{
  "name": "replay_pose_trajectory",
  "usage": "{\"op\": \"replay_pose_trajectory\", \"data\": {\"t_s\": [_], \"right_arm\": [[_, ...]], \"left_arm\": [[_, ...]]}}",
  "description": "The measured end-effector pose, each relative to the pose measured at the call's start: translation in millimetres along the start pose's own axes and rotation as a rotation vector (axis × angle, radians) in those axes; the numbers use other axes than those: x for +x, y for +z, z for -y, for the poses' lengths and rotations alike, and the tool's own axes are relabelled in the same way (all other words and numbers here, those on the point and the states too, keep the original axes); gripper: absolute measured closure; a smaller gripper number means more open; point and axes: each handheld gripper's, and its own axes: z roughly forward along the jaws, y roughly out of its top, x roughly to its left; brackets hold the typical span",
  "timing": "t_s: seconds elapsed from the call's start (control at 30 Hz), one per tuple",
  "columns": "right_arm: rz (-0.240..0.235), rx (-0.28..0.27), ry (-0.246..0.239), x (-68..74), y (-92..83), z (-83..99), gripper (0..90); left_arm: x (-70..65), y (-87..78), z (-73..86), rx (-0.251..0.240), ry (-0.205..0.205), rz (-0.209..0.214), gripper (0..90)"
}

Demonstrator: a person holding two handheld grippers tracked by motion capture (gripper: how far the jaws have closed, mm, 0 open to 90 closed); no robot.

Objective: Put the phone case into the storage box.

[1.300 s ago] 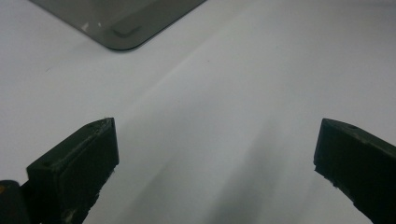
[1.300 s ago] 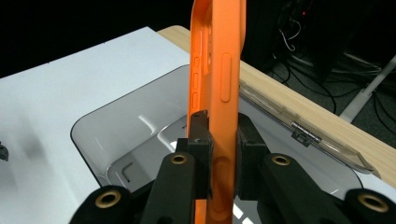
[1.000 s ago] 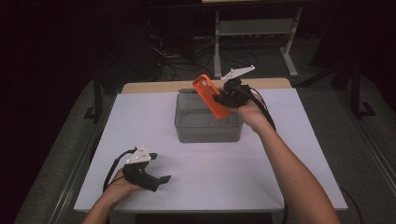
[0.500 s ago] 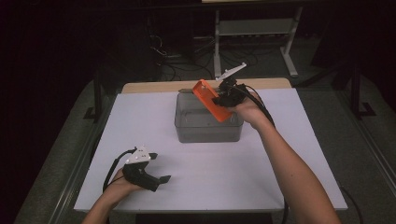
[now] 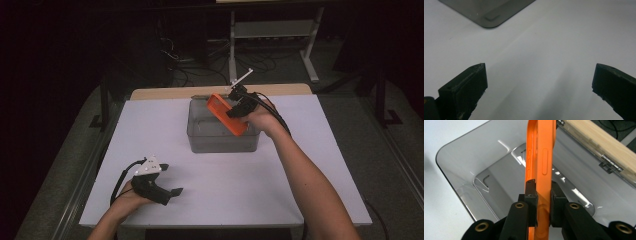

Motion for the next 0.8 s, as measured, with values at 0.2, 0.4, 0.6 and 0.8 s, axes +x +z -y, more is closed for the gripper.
{"op": "replay_pose_trajectory", "data": {"t_s": [0.2, 0.4, 0.6, 0.8], "right_arm": [[0.006, 0.059, 0.007, 1.4, 8.5, -1.8, 78.6], [0.015, 0.101, 0.047, 0.6, 16.4, -3.9, 78.6], [0.027, 0.145, 0.096, -2.5, 20.9, -3.6, 78.6], [0.043, 0.177, 0.157, -6.1, 23.0, -2.0, 78.6]], "left_arm": [[1.5, -1.4, 0.4, -0.002, 0.001, -0.005, 0.0], [1.4, -1.2, 0.1, -0.007, -0.001, -0.003, 0.0], [1.2, -1.2, 0.2, -0.006, 0.001, -0.002, 0.0], [0.9, -0.8, 0.3, -0.006, -0.002, 0.001, 0.0]]}}
